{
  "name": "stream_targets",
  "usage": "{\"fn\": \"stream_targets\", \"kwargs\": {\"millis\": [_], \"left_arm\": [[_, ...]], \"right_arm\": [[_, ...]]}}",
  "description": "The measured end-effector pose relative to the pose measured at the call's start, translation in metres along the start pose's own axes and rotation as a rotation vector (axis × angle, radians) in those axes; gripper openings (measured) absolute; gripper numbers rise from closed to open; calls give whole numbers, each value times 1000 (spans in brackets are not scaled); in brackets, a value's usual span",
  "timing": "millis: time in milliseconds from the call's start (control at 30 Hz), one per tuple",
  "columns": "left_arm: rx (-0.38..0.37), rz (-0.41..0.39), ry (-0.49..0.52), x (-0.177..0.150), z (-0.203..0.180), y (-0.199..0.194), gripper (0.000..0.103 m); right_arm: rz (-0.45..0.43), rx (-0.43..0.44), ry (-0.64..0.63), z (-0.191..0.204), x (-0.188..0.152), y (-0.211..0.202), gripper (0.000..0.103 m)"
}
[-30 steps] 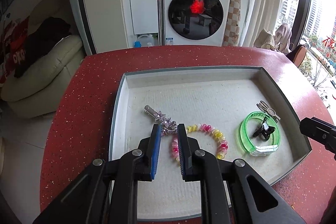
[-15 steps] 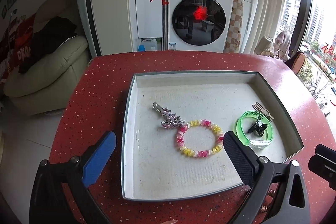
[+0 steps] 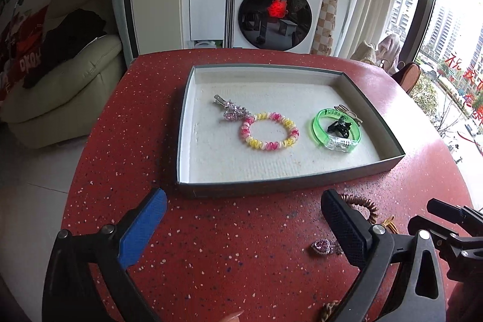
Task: Organize jewelry
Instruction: 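Withdraw both tools from the tray back toward the remaining jewelry, then grasp the braided tan bracelet with the left tool while the right tool grasps the yellow sunflower hair tie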
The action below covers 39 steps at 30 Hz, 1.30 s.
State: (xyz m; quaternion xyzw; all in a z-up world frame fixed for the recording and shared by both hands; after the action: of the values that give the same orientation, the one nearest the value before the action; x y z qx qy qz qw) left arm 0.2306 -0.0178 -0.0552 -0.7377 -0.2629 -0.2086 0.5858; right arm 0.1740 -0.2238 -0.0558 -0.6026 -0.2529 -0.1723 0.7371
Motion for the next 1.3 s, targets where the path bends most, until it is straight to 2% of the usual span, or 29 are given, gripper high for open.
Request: {"fn": "stream_targets", "kwargs": {"millis": [200,333,433,600,733,933,1200,1300], "left_arm": [[-27,75,14,-43,-3,-13,103],[-16,109,38,-68,-5,-22,103],[-19,117,22,-81,-5,-26,103],[-31,160,47,-97,-8,-22,103],[-40,159,82,-104,-17,-24,103],[-23,176,105,-115,-23,-18,103],[0,153,127,-116,-29,-16,103],[6,141,146,-118,-30,-16,101]], "right_arm": [[39,-26,3,-1,-25,-1,86],[55,-35,21,-5,-36,-2,86],[57,-40,25,-6,-41,-2,86],[64,-42,7,-3,-45,-1,86],[66,-40,-27,4,-44,0,86],[82,-31,-103,19,-42,9,72],[115,-38,-154,24,-42,24,61],[113,-66,-183,26,-43,25,58]]}}
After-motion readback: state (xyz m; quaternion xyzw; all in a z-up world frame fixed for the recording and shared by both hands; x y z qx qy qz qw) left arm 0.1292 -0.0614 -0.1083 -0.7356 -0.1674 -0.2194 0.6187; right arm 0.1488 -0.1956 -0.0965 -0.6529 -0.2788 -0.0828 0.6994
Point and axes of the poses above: each gripper's, at about its wrist camera, not at the fingertips, and y roughly the way its jaws point, z to its left, x to its top, the point moved 6 cm from there along y, roughly the way its jaws point, and after that the axes turned 12 degrees about -y, right-handed, at the moved point
